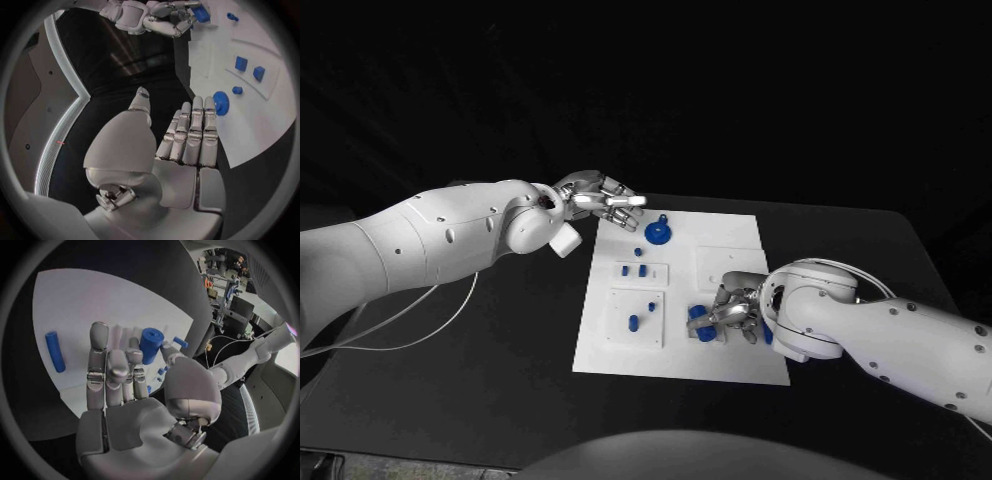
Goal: Assemble the parts on the task board
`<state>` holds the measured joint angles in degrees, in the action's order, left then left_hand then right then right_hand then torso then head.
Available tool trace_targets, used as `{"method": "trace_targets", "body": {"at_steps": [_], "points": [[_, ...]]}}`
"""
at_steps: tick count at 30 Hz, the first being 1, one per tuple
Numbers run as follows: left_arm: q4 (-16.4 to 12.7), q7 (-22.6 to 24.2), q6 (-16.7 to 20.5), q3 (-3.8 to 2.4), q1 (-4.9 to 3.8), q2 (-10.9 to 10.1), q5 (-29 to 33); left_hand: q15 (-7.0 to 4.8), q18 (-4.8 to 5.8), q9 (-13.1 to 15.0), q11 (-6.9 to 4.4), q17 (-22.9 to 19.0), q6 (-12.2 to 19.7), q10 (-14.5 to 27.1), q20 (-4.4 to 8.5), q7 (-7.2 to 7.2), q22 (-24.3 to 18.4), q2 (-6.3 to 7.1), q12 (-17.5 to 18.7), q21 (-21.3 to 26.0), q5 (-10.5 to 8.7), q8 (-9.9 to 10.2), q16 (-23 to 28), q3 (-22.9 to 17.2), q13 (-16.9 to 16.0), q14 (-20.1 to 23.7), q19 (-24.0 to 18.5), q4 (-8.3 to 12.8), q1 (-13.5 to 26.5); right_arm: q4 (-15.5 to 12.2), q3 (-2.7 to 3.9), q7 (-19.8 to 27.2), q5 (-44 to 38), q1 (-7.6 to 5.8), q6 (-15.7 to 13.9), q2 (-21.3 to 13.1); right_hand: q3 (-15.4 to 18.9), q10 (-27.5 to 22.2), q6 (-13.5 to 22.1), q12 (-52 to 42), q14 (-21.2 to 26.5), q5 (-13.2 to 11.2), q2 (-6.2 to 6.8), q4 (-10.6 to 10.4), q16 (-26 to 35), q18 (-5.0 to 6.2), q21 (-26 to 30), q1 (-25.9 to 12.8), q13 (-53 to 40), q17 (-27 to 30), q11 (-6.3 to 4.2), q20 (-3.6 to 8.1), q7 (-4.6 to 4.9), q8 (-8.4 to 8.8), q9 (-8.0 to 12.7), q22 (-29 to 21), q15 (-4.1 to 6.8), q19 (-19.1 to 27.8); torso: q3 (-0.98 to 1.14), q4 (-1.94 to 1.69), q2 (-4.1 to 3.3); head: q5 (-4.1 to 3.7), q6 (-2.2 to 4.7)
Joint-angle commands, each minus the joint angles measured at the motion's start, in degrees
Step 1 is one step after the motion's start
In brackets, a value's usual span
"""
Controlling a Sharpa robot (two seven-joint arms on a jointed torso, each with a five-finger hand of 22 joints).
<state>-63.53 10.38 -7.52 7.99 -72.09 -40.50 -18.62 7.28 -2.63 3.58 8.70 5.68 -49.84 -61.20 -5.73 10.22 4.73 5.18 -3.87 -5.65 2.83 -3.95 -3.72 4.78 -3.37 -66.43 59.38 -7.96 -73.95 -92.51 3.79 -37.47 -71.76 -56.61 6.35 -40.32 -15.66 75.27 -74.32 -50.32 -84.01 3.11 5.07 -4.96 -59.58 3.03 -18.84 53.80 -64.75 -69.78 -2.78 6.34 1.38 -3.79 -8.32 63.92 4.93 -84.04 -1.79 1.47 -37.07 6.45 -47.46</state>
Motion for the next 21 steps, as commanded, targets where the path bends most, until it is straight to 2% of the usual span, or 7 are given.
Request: {"method": "trace_targets", "body": {"at_steps": [1, 3, 4, 7, 9, 10, 21], "points": [[-0.09, 0.15, -1.17, -0.01, 0.04, 0.07, -0.08, -0.08, -0.16, -0.08, -0.04, -0.06, 0.37, 0.41, -0.43, -0.14, -0.09, -0.36, 0.2, 0.21, -0.07, 0.28, 0.12, -0.08, -0.06, 0.36, 0.03, -0.07, 0.29, 0.26, -0.13, -1.43, -0.51, 0.14, 1.79, -0.04, 8.66, 0.16, 0.61, 0.5, -0.35, -0.28, -2.92, -0.01, 0.12, -0.55, -0.02, 1.02, -0.37, -0.11, 0.14, 0.27, 0.08, 0.15, 0.03, -0.19, 0.25, -2.06, 0.0, 0.01, 0.0, -0.03, -0.01], [-0.08, 0.11, -1.21, 0.0, 0.05, 0.09, -0.13, -0.08, -0.18, -0.08, -0.02, -0.08, 0.47, 0.5, -0.43, -0.12, -0.09, -0.21, 0.2, 0.22, -0.06, 0.28, 0.11, -0.18, -0.06, 0.34, 0.03, -0.3, 0.18, 0.26, -0.13, -1.44, -0.49, 0.14, 1.42, 0.0, 11.99, 0.2, 0.65, 0.76, -0.32, -0.38, -4.0, -0.33, 0.38, -0.48, 0.17, 0.83, -0.43, 0.01, 0.17, 0.33, 0.09, 0.07, -0.01, -0.33, 0.28, -2.09, -0.01, 0.01, 0.01, -0.05, -0.01], [-0.08, 0.09, -1.23, 0.0, 0.06, 0.09, -0.16, -0.08, -0.18, -0.08, -0.02, -0.08, 0.47, 0.5, -0.43, -0.12, -0.09, -0.21, 0.2, 0.22, -0.06, 0.28, 0.11, -0.18, -0.06, 0.34, 0.03, -0.3, 0.18, 0.25, -0.13, -1.44, -0.45, 0.14, 1.25, 0.02, 21.34, 0.37, 0.81, 1.25, -0.45, -0.33, -8.53, 1.04, 0.66, -0.39, 0.27, 3.48, -0.51, 0.15, -0.05, 0.29, 0.03, 0.17, -0.16, -0.63, 0.26, -2.14, -0.01, 0.02, 0.02, -0.05, 0.01], [-0.07, 0.03, -1.32, 0.01, 0.08, 0.09, -0.21, -0.08, -0.18, -0.08, -0.02, -0.08, 0.47, 0.5, -0.43, -0.12, -0.09, -0.21, 0.2, 0.22, -0.06, 0.28, 0.11, -0.18, -0.06, 0.34, 0.03, -0.3, 0.18, 0.21, -0.13, -1.37, -0.06, 0.14, 0.82, 0.02, 23.27, 0.39, 0.76, 1.16, -0.41, -0.37, -7.68, 0.33, 0.61, -0.43, 0.13, 2.1, -0.65, 0.09, 0.18, 0.31, 0.12, 0.07, -0.19, -0.59, 0.27, -2.12, 0.01, 0.0, 0.0, -0.08, 0.0], [-0.07, 0.0, -1.36, 0.01, 0.09, 0.06, -0.23, -0.08, -0.18, -0.08, -0.02, -0.08, 0.47, 0.5, -0.43, -0.12, -0.09, -0.21, 0.2, 0.22, -0.06, 0.28, 0.11, -0.18, -0.06, 0.34, 0.03, -0.3, 0.18, 0.16, -0.13, -1.28, 0.3, 0.14, 0.55, -0.01, 25.88, 0.39, 0.79, 1.1, -0.38, -0.34, -7.98, 0.12, 0.6, -0.43, 0.01, 2.44, -0.8, 0.04, 0.17, 0.33, 0.12, 0.08, -0.24, -0.57, 0.27, -2.11, 0.02, -0.01, 0.0, -0.1, 0.0], [-0.08, -0.01, -1.38, 0.02, 0.09, 0.04, -0.23, -0.09, -0.19, -0.08, -0.01, -0.09, 0.59, 0.54, -0.42, -0.1, -0.09, -0.09, 0.2, 0.21, -0.07, 0.29, 0.12, -0.18, -0.06, 0.3, 0.07, -0.5, 0.21, 0.12, -0.13, -1.22, 0.47, 0.15, 0.42, -0.04, 30.5, 0.42, 0.81, 1.13, -0.39, -0.28, -9.7, -0.13, 0.5, -0.41, -0.04, 4.03, -1.0, -0.08, 0.11, 0.38, 0.12, 0.1, -0.34, -0.65, 0.31, -2.05, 0.02, 0.0, -0.01, -0.07, 0.02], [-0.07, -0.04, -1.46, 0.04, 0.2, -0.05, -0.26, -0.09, -0.19, -0.08, -0.01, -0.09, 0.59, 0.54, -0.42, -0.1, -0.09, -0.09, 0.2, 0.21, -0.07, 0.29, 0.12, -0.18, -0.06, 0.3, 0.07, -0.5, 0.21, -1.02, -0.12, -0.71, 1.29, 0.17, -0.56, -1.06, 30.46, 0.49, 0.77, 1.15, -0.38, -0.36, -9.53, -0.04, 0.61, -0.41, 0.01, 3.85, -1.05, -0.02, 0.16, 0.35, 0.11, 0.07, -0.38, -0.72, 0.31, -2.08, 0.04, 0.04, -0.03, -0.04, -0.22]]}}
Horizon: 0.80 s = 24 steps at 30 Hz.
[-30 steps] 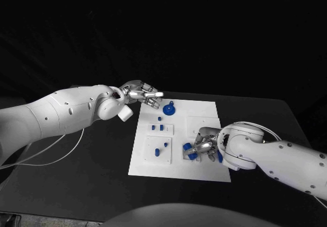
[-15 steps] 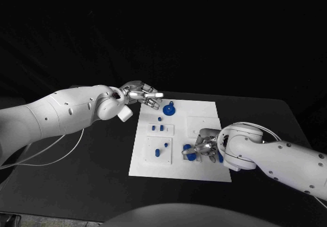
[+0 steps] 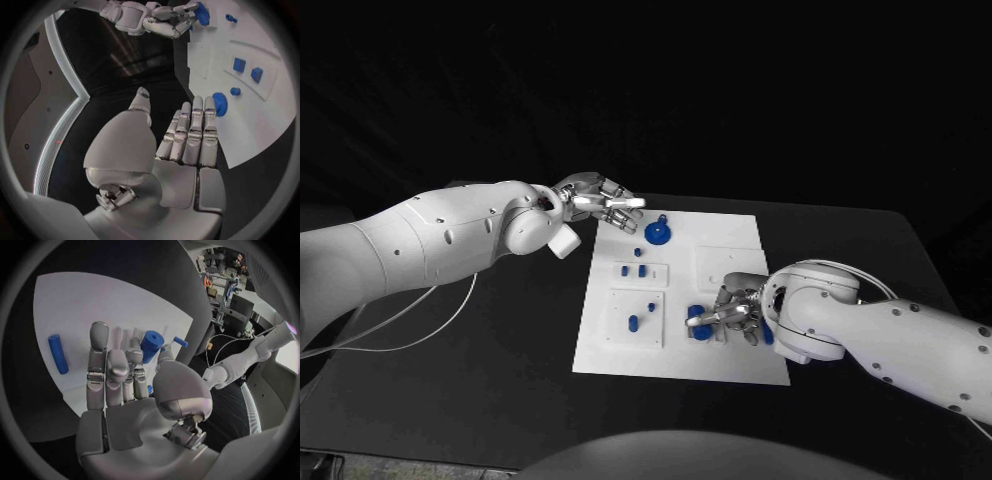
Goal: Assemble the parts on the task board
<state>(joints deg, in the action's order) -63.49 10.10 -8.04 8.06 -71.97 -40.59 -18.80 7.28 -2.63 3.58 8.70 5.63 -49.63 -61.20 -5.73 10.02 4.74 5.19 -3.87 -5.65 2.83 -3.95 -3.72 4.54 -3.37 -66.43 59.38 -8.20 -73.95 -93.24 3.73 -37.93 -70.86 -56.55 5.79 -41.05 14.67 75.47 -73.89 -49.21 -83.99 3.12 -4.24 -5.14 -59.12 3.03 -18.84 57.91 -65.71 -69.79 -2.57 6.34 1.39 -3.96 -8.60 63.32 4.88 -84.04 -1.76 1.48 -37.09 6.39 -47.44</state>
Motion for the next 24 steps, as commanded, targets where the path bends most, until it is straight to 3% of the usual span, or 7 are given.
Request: {"method": "trace_targets", "body": {"at_steps": [1, 11, 21, 24], "points": [[-0.1, 0.25, -0.97, -0.02, 0.11, 0.04, -0.08, -0.1, -0.17, -0.08, -0.01, -0.13, 0.44, 0.54, -0.39, 0.1, -0.09, -0.12, 0.2, 0.22, -0.08, 0.3, 0.11, 0.02, -0.06, 0.27, 0.12, -0.52, 0.2, -0.54, -0.04, -0.2, 0.62, 0.11, -0.1, -0.59, 0.07, 0.29, 0.34, 0.04, -0.4, -0.37, -0.21, 0.23, 0.16, -0.4, -0.05, -0.14, -0.09, 0.0, -0.05, 0.37, 0.1, 0.24, -0.1, -0.1, 0.36, -2.1, 0.01, 0.02, 0.0, -0.01, -0.29], [0.04, 0.22, -1.07, -0.01, 0.31, 0.1, -0.08, -0.1, -0.17, -0.08, -0.01, -0.13, 0.44, 0.54, -0.39, 0.1, -0.09, -0.12, 0.2, 0.22, -0.08, 0.3, 0.11, 0.02, -0.06, 0.27, 0.12, -0.52, 0.2, -1.19, 0.41, 0.09, 1.66, 0.12, -0.56, -1.93, -0.55, 0.27, 0.43, 0.01, -0.42, -0.26, -0.51, 0.79, 0.27, -0.33, -0.02, 0.31, -0.15, 0.14, 0.01, 0.28, 0.15, 0.26, -0.25, -0.19, 0.29, -2.08, -0.03, 0.02, 0.03, 0.07, -0.3], [0.03, 0.29, -0.84, -0.01, 0.38, 0.02, -0.1, -0.11, -0.17, -0.08, -0.03, -0.16, 0.42, 0.49, -0.4, 0.11, -0.1, -0.32, 0.19, 0.26, -0.07, 0.28, 0.1, 0.09, -0.06, 0.24, 0.13, -0.38, 0.2, -0.81, 1.08, 1.31, 4.01, 0.12, -0.03, -3.45, -2.37, 0.25, 0.43, -0.79, -0.41, 0.27, -0.13, 3.0, -0.07, -0.01, -0.41, 1.19, -0.38, 0.36, 0.04, 0.09, 0.12, 0.28, -1.38, -0.18, 0.22, -2.08, -0.05, -0.02, 0.04, 0.16, -0.14], [0.03, 0.43, -0.67, 0.0, 0.38, 0.03, -0.11, -0.11, -0.17, -0.08, -0.03, -0.16, 0.42, 0.49, -0.4, 0.11, -0.1, -0.32, 0.19, 0.26, -0.07, 0.28, 0.1, 0.09, -0.06, 0.24, 0.13, -0.38, 0.2, -0.9, 1.29, 1.82, 5.44, 0.12, 0.01, -4.01, -3.13, -0.04, 1.73, -1.09, -0.3, 1.1, 0.7, 4.14, -0.29, 0.08, -0.48, 1.24, -0.28, 0.59, 0.11, 0.11, 0.24, 0.24, -4.54, -0.28, 0.23, -2.07, -0.06, 0.03, 0.04, 0.26, -0.15]]}}
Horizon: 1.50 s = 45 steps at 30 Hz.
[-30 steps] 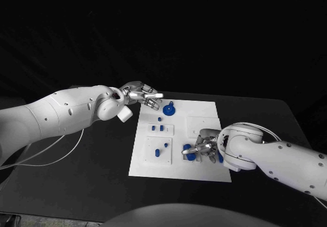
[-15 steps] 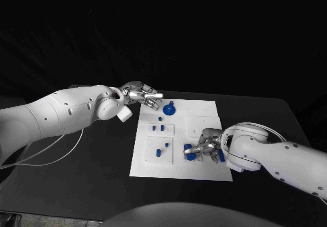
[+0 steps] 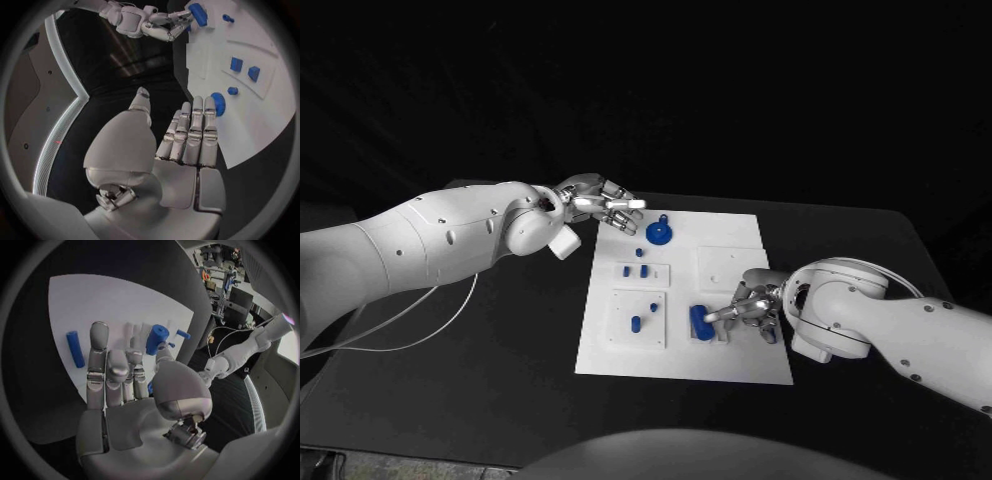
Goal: Assemble the parts on the task board
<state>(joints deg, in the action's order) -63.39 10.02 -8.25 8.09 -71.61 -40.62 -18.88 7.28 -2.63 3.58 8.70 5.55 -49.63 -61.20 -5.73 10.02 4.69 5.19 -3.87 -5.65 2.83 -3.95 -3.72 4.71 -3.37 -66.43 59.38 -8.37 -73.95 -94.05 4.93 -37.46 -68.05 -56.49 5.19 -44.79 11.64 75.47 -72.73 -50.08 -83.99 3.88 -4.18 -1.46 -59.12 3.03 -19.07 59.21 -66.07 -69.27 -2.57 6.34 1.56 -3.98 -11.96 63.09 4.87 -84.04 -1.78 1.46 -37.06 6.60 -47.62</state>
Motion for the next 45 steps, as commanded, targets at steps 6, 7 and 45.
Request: {"method": "trace_targets", "body": {"at_steps": [6, 7, 45], "points": [[-0.18, 0.79, -0.13, -0.03, 0.02, -0.02, -0.03, -0.12, -0.17, -0.07, -0.04, -0.06, 0.29, 0.45, -0.39, 0.09, -0.05, -0.39, 0.19, 0.26, -0.07, 0.26, 0.1, -0.08, -0.06, 0.19, 0.13, -0.1, 0.16, -0.95, 0.56, 3.22, 4.64, 0.05, 1.79, -1.31, -1.07, -0.19, 0.59, -0.66, -0.21, 1.88, 2.37, 3.04, -0.3, -0.04, -0.07, 3.1, 0.18, 0.26, -0.05, 0.22, -0.24, 0.29, -7.77, -0.3, 0.42, -2.02, 0.04, 0.0, -0.05, 0.11, 0.02], [-0.19, 0.81, -0.1, -0.03, 0.02, -0.04, -0.03, -0.12, -0.17, -0.07, -0.04, -0.06, 0.29, 0.45, -0.39, 0.09, -0.05, -0.39, 0.19, 0.26, -0.07, 0.26, 0.1, -0.08, -0.06, 0.19, 0.13, -0.1, 0.16, -1.11, 0.62, 3.47, 4.93, 0.05, 1.97, -1.43, -1.3, -0.2, 0.78, -0.68, -0.22, 2.24, 2.38, 3.51, -0.24, -0.13, -0.02, 3.3, 0.19, 0.31, -0.12, 0.29, -0.32, 0.1, -10.2, -0.33, 0.44, -1.98, 0.03, 0.01, -0.04, 0.12, 0.02], [-0.83, 0.66, -0.45, -0.03, 0.04, -0.15, 2.31, -0.12, -0.18, -0.07, -0.04, 0.08, 0.22, 0.43, -0.4, 0.08, -0.04, -1.05, 0.18, 0.24, -0.06, 0.26, 0.11, 0.16, -0.06, 0.18, 0.14, 0.77, 0.45, -0.34, 0.92, 4.72, 3.07, 0.45, 2.72, 0.12, -31.33, 0.54, 2.66, -3.49, -0.16, 31.3, 10.59, 9.9, -0.42, -1.37, -0.37, -1.67, -0.65, 0.62, -1.89, 1.49, -3.29, 0.27, -50.8, -0.21, 1.64, -2.06, 0.0, -0.02, -0.03, 0.14, -0.27]]}}
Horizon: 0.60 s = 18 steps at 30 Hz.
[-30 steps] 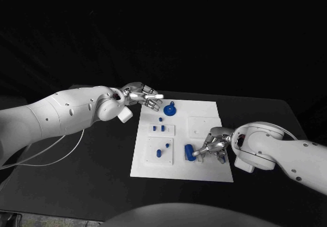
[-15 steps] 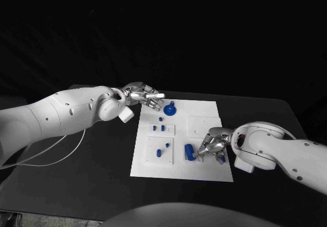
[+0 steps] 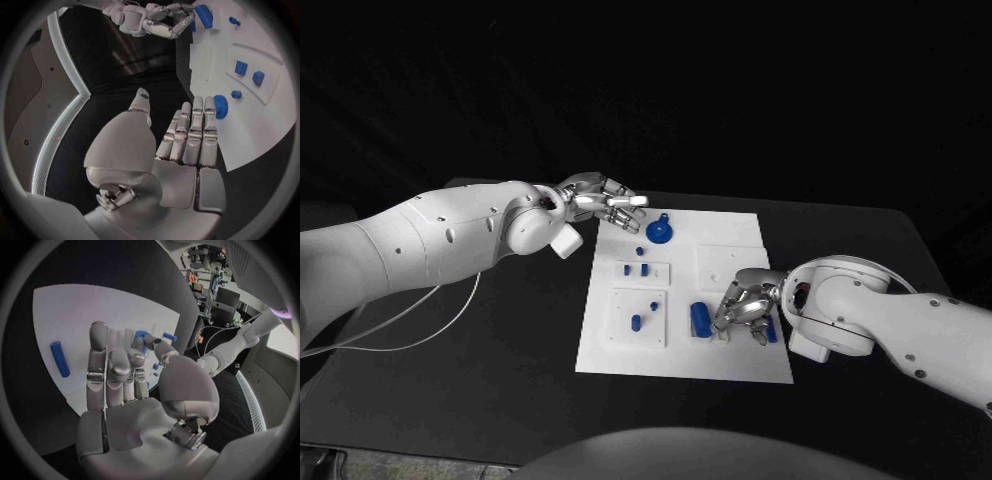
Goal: Assemble the parts on the task board
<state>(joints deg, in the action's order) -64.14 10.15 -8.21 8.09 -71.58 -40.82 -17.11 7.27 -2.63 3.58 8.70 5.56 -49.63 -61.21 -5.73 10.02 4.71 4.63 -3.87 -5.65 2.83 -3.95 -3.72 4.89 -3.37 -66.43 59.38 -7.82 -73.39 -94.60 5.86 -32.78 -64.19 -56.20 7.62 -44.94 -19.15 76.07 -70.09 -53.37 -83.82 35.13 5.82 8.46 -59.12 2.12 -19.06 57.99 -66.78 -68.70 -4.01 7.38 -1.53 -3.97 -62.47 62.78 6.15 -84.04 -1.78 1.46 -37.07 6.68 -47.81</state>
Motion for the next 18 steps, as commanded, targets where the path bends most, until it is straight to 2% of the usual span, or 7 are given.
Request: {"method": "trace_targets", "body": {"at_steps": [1, 11, 18], "points": [[-0.08, 0.52, -0.51, -0.03, 0.01, 0.03, 0.53, -0.12, -0.18, -0.07, -0.04, 0.08, 0.23, 0.44, -0.41, 0.09, -0.06, -0.49, 0.19, 0.24, -0.06, 0.26, 0.11, -0.02, -0.06, 0.19, 0.14, 0.23, -0.09, 0.32, -0.02, -0.08, -0.8, 0.22, 0.12, 0.4, -0.48, -0.07, -0.01, -0.18, -0.35, -0.17, 0.58, -0.06, -0.44, -0.46, -0.31, -0.47, 0.07, 0.03, -0.46, 0.44, -0.2, 0.25, -0.31, 0.08, 0.36, -2.04, 0.0, -0.03, -0.02, 0.05, -0.08], [-0.11, 0.41, -0.57, -0.03, 0.01, -0.08, 0.52, -0.1, -0.2, -0.07, -0.02, 0.13, 0.31, 0.5, -0.42, 0.1, -0.06, -0.46, 0.19, 0.23, -0.06, 0.27, 0.11, 0.06, -0.06, 0.25, 0.13, 0.36, 0.01, 1.01, -0.09, -1.12, -1.71, 0.64, -2.48, 1.22, 0.33, -0.04, -0.05, -0.25, -0.35, -2.68, 0.22, -0.63, -0.41, -0.42, -0.39, -0.42, 0.04, 0.11, -0.47, 0.47, -0.19, 0.28, -0.4, 0.07, 0.39, -2.08, 0.04, 0.04, -0.01, 0.12, -0.19], [-0.09, 0.34, -0.64, -0.03, 0.01, -0.08, 0.51, -0.1, -0.2, -0.07, -0.02, 0.13, 0.31, 0.5, -0.42, 0.1, -0.06, -0.46, 0.19, 0.23, -0.06, 0.27, 0.11, 0.06, -0.06, 0.25, 0.13, 0.36, 0.01, 1.48, -0.17, -1.54, -1.57, 0.73, -0.97, 1.66, 0.95, -0.15, -0.03, -0.14, -0.34, -4.06, 0.05, -1.14, -0.41, -0.44, -0.34, -0.24, 0.1, 0.16, -0.43, 0.44, -0.16, 0.29, -0.4, 0.0, 0.36, -2.04, 0.01, 0.08, 0.01, 0.05, -0.27]]}}
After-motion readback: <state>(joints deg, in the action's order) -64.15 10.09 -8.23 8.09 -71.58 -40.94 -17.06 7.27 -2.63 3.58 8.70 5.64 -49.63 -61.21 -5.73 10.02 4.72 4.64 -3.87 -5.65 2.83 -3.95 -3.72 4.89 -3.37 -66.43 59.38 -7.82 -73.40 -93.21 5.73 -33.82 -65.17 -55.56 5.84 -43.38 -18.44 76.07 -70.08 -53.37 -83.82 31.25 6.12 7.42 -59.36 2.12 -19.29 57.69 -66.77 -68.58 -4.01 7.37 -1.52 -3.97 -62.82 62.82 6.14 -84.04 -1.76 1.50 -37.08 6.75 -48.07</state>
